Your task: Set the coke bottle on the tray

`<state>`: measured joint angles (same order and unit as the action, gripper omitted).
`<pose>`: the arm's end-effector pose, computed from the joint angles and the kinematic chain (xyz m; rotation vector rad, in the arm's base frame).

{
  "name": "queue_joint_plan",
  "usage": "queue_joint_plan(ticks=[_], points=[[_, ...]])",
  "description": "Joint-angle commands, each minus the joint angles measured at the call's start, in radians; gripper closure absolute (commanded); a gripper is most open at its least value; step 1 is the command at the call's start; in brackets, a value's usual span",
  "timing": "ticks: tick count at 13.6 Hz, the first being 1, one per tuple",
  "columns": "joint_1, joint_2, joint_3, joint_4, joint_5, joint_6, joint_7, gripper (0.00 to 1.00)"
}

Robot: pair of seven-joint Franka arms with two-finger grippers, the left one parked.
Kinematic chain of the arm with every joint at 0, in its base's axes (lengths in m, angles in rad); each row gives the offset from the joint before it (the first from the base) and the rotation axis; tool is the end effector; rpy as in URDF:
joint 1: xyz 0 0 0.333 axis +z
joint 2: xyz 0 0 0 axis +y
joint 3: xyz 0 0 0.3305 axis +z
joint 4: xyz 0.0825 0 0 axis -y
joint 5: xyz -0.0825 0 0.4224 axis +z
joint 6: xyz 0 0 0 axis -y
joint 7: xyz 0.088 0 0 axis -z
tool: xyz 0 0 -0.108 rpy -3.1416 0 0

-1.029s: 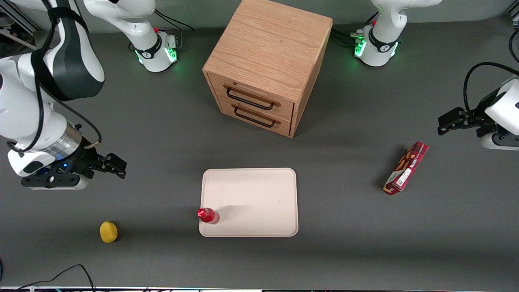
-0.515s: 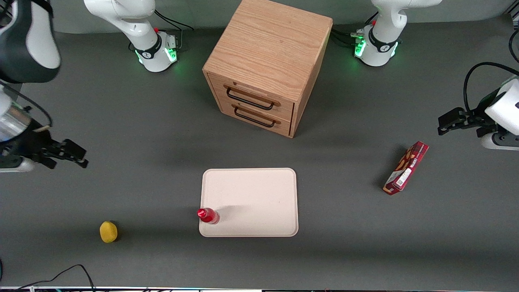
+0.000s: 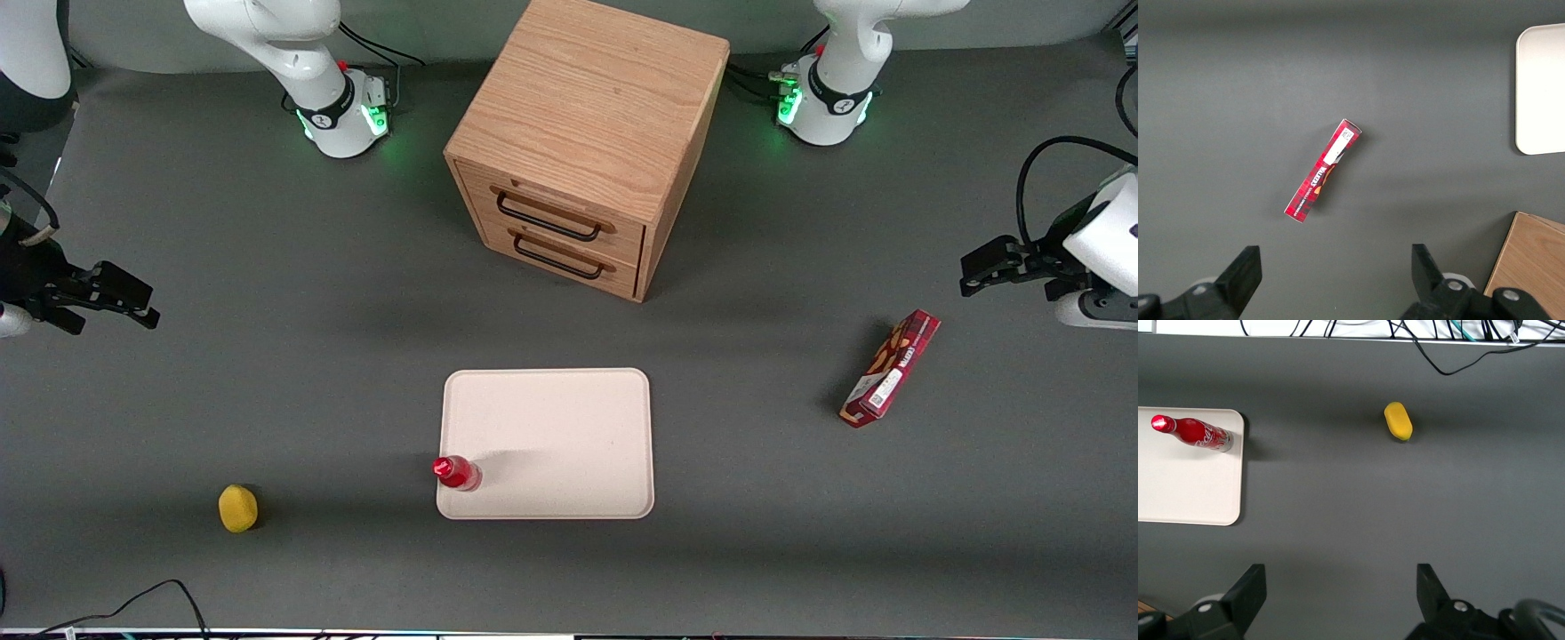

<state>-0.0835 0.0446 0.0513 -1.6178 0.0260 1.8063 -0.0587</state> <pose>0.6276 -0.0187 0.6088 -3.1118 -0.0343 -0.2261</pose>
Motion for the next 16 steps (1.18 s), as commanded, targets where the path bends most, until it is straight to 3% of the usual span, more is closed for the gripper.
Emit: queue_joint_plan(ticks=[1,10,16], points=[[-0.01,-0.002,0.001,0.042,-0.009,-0.062,-0.013,0.0],[-0.024,0.029,0.006,0.082,-0.012,-0.088,-0.009,0.0],[-0.019,0.035,0.009,0.084,-0.052,-0.09,-0.007,0.0]])
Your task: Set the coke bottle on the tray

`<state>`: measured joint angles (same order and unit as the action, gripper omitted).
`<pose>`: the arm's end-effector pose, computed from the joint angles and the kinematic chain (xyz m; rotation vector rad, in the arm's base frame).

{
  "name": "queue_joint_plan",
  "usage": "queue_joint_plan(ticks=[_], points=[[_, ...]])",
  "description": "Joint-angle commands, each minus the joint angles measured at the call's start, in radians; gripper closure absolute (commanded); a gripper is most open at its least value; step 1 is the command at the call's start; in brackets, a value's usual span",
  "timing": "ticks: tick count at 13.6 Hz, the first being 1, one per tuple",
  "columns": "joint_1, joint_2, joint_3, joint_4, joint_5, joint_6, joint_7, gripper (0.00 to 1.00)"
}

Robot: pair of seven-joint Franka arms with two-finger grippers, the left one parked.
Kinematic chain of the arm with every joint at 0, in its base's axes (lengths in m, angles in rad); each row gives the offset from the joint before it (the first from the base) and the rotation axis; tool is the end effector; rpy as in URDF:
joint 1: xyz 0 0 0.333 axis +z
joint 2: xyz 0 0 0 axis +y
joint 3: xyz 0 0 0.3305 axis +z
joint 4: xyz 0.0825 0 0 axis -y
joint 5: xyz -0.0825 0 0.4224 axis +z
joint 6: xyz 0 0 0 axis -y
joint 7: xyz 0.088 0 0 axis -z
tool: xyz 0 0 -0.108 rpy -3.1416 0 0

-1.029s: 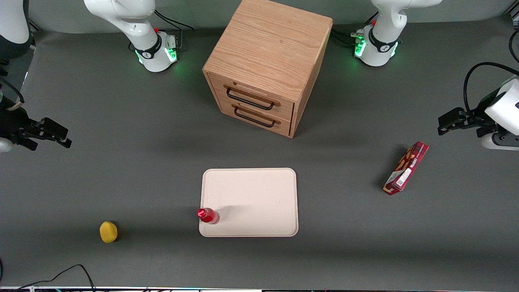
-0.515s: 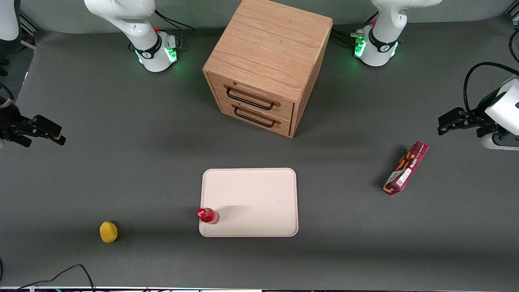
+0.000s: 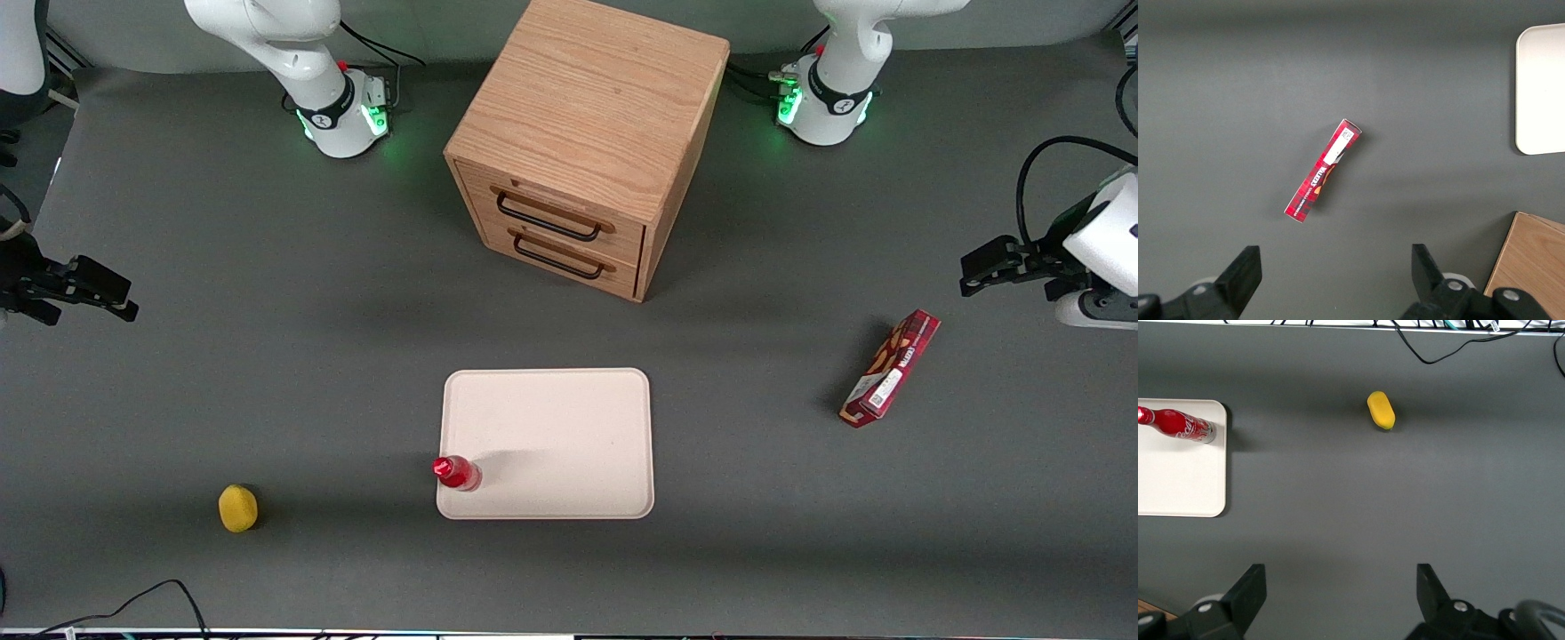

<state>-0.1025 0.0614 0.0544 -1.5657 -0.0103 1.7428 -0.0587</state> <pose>0.6280 -0.0322 0.6194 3.1233 0.0179 0.1802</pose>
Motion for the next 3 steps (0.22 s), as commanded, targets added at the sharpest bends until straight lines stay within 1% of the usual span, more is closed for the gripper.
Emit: queue_joint_plan(ticks=[1,3], points=[[0.001,0.018,0.005,0.032,-0.014,-0.026,-0.007,0.0],[-0.003,0.02,0.007,0.029,-0.013,-0.026,-0.009,0.0]])
